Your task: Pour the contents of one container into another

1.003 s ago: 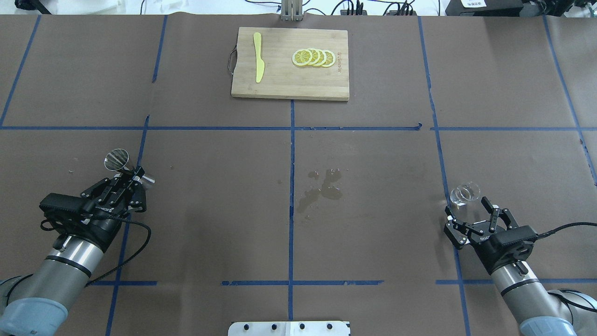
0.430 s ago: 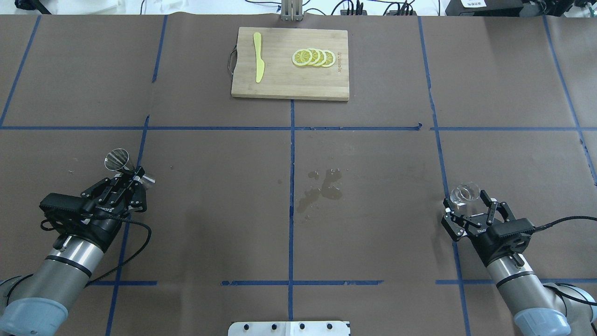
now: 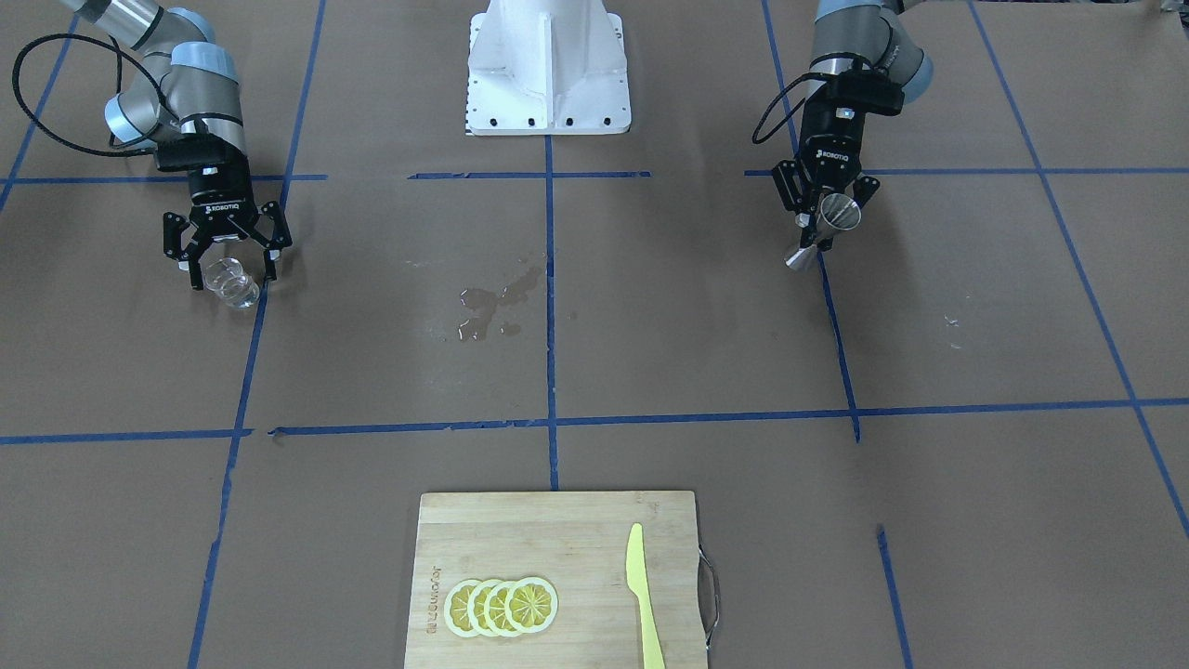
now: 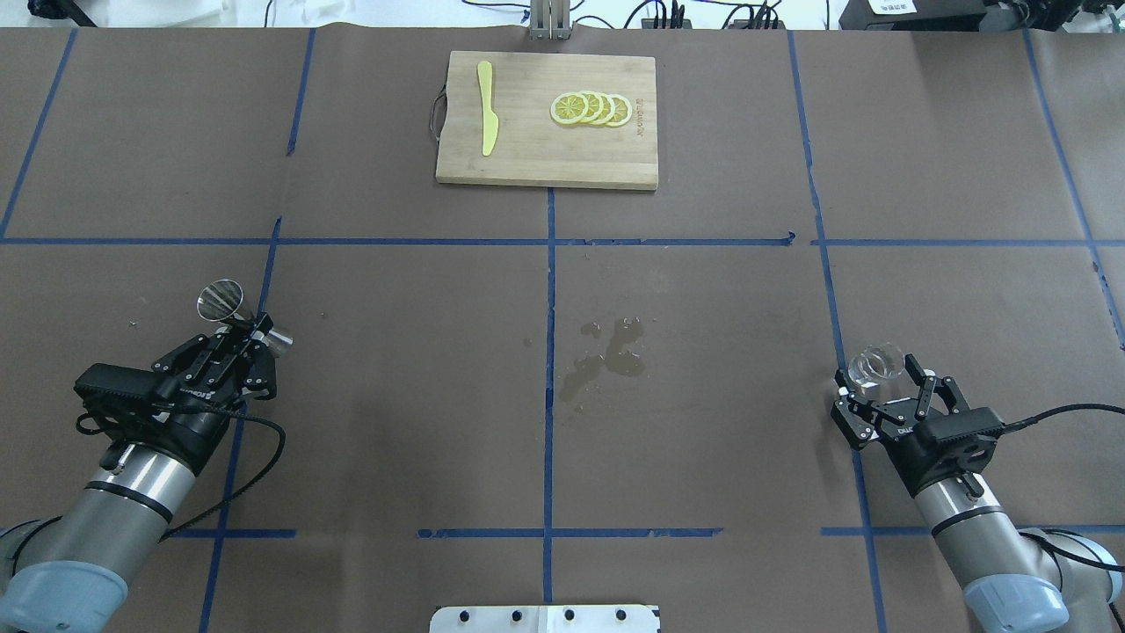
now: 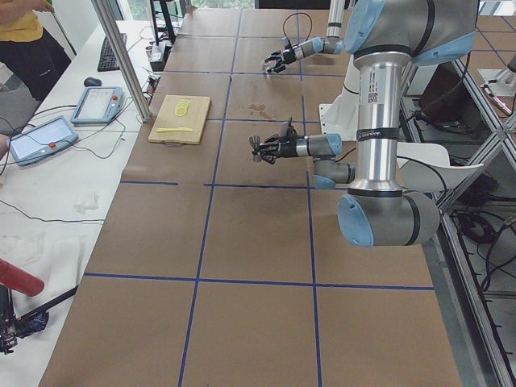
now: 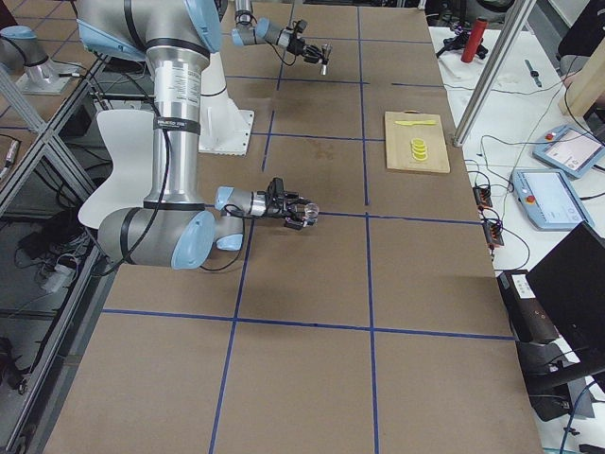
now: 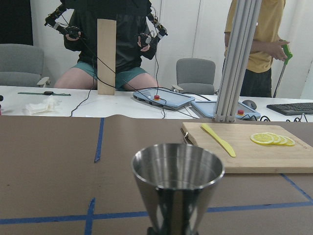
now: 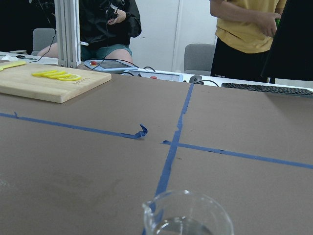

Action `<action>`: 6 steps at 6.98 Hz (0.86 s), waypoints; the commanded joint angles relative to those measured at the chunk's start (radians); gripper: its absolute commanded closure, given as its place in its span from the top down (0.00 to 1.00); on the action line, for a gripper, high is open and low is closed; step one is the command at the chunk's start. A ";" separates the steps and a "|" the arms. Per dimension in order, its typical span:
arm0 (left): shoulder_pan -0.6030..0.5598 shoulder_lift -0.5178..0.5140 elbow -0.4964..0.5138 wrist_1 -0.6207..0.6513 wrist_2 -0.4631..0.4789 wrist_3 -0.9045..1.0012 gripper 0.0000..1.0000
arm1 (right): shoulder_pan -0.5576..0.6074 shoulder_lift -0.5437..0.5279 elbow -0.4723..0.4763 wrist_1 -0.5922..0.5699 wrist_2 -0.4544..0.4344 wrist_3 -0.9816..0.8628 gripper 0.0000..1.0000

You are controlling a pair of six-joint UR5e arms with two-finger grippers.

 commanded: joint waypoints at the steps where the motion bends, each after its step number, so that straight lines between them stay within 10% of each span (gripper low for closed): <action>1: 0.000 0.000 -0.002 0.000 0.000 0.000 0.00 | 0.001 0.001 -0.006 0.000 -0.002 0.001 0.86; 6: 0.000 -0.002 -0.008 0.000 0.002 0.000 0.00 | 0.005 0.004 -0.006 0.003 -0.010 0.001 0.26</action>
